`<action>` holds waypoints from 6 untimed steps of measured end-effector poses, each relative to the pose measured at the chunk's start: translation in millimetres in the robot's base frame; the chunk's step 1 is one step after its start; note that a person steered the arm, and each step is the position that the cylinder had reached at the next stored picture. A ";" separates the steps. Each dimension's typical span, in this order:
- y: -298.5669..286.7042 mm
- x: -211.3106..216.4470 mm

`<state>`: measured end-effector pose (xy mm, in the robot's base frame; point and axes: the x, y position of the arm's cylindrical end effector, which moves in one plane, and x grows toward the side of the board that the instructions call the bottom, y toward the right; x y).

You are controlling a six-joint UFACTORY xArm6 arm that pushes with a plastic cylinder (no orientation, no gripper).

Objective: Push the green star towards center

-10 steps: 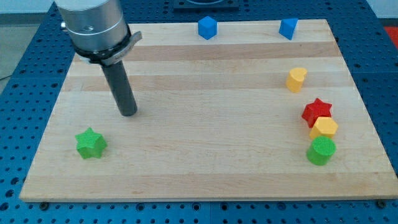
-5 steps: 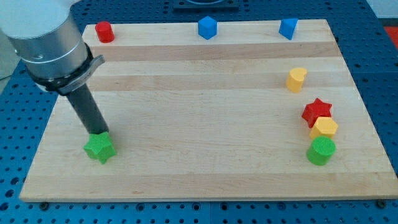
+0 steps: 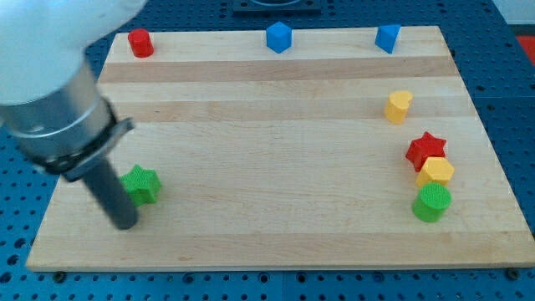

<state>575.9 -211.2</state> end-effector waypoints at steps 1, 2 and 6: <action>-73.6 7.9; -60.7 -16.1; 30.2 -42.4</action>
